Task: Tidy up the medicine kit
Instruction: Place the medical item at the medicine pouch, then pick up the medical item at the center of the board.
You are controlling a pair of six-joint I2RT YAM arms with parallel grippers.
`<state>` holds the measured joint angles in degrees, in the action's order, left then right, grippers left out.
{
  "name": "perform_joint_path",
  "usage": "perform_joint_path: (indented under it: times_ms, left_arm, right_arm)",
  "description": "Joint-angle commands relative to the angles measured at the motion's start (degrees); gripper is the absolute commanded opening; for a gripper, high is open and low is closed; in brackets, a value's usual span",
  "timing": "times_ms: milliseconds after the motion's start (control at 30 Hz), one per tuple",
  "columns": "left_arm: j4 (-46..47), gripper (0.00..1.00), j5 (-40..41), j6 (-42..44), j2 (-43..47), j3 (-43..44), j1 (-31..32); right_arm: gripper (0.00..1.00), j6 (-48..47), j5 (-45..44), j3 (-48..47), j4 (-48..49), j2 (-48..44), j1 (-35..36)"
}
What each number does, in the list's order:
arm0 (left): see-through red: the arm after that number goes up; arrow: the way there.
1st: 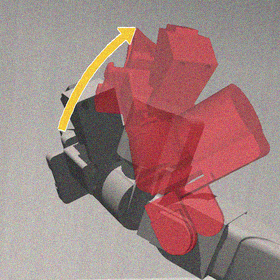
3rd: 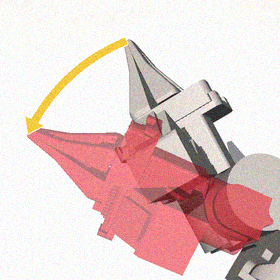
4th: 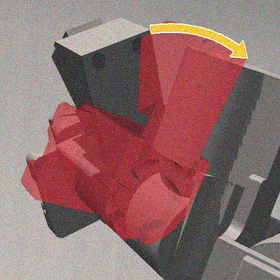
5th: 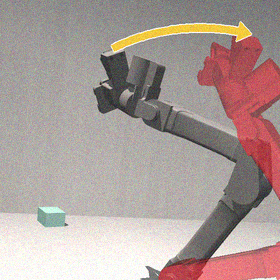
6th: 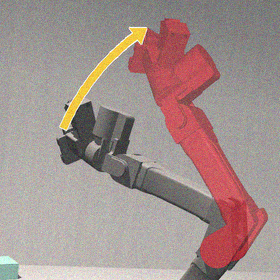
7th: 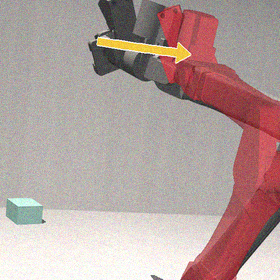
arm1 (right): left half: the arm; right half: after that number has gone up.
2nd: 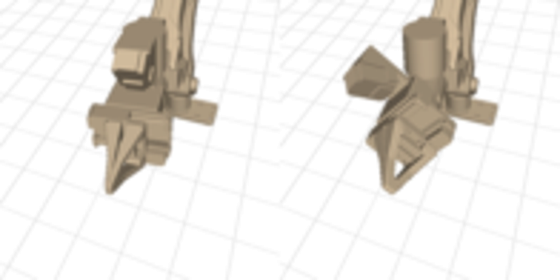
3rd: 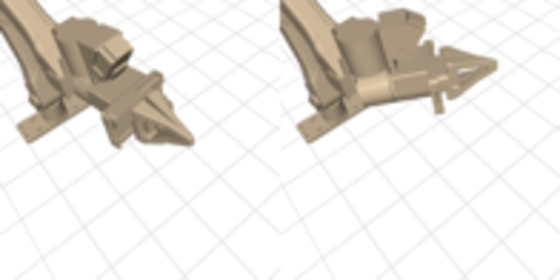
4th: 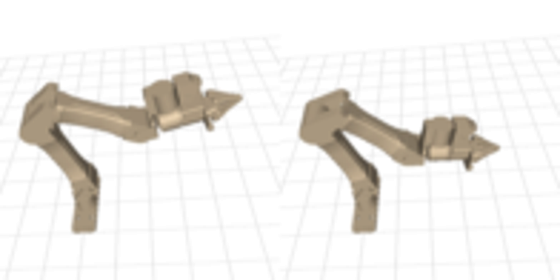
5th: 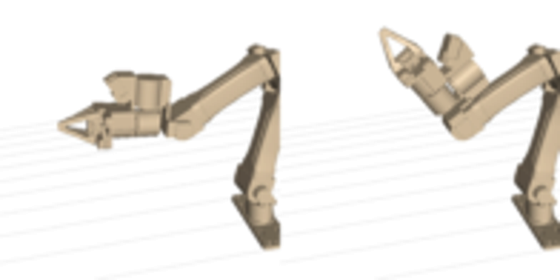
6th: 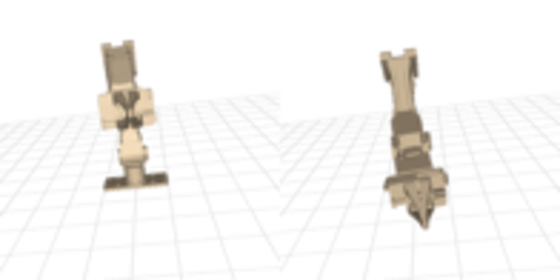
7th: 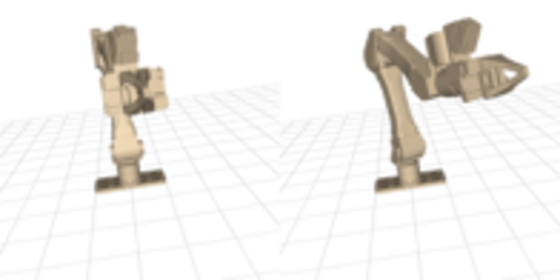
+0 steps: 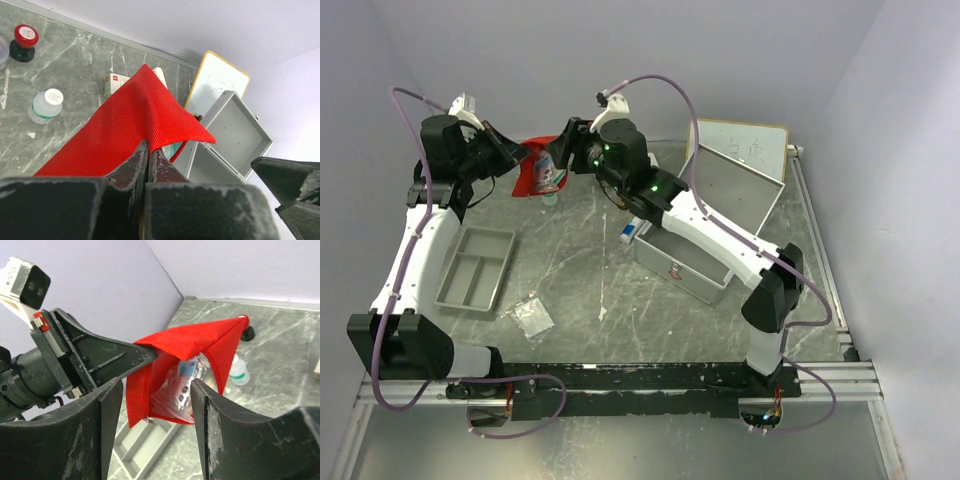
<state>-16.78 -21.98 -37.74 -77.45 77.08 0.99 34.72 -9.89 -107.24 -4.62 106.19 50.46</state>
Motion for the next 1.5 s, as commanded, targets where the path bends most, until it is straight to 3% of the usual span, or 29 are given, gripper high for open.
perform_joint_path:
  times_ms: [0, 133, 233, 333, 467, 667, 933, 1467]
  left_arm:
    - [1.5, 0.07, 0.4, 1.0, 1.0, 1.3, -0.9]
    - [-0.5, 0.07, 3.6, 3.1, 1.1, 2.5, -2.2]
    - [-2.6, 0.07, 7.8, 4.5, 1.2, 4.0, -2.6]
    - [-3.5, 0.07, 12.1, 5.8, 1.4, 5.1, -2.6]
    - [-3.5, 0.07, 14.1, 9.7, 0.5, 7.2, -2.6]
    - [-7.6, 0.07, 10.8, 16.5, -0.3, 10.6, -4.2]
    - [-8.8, 0.07, 10.4, 15.1, 2.2, 7.2, -4.9]
    - [-8.8, 0.07, 8.4, 14.5, 2.0, 6.9, -5.0]
  right_arm:
    - [0.57, -3.3, -3.2, 0.8, -9.9, -3.1, 0.2]
    - [0.57, -4.0, -4.3, 7.4, -22.6, -7.7, 0.9]
    - [0.57, -2.9, -4.3, 17.8, -25.0, -11.5, 4.0]
    - [0.56, -3.0, -4.5, 20.8, -27.1, -11.0, 8.4]
    - [0.56, -5.5, -4.8, 16.9, -30.7, -4.3, 14.1]
    - [0.54, -7.8, 1.4, 14.3, -28.2, 3.2, 16.1]
    - [0.53, -10.3, 11.4, 13.3, -26.0, 10.7, 17.3]
    - [0.51, -9.7, 13.4, 5.0, -24.3, 21.8, 19.7]
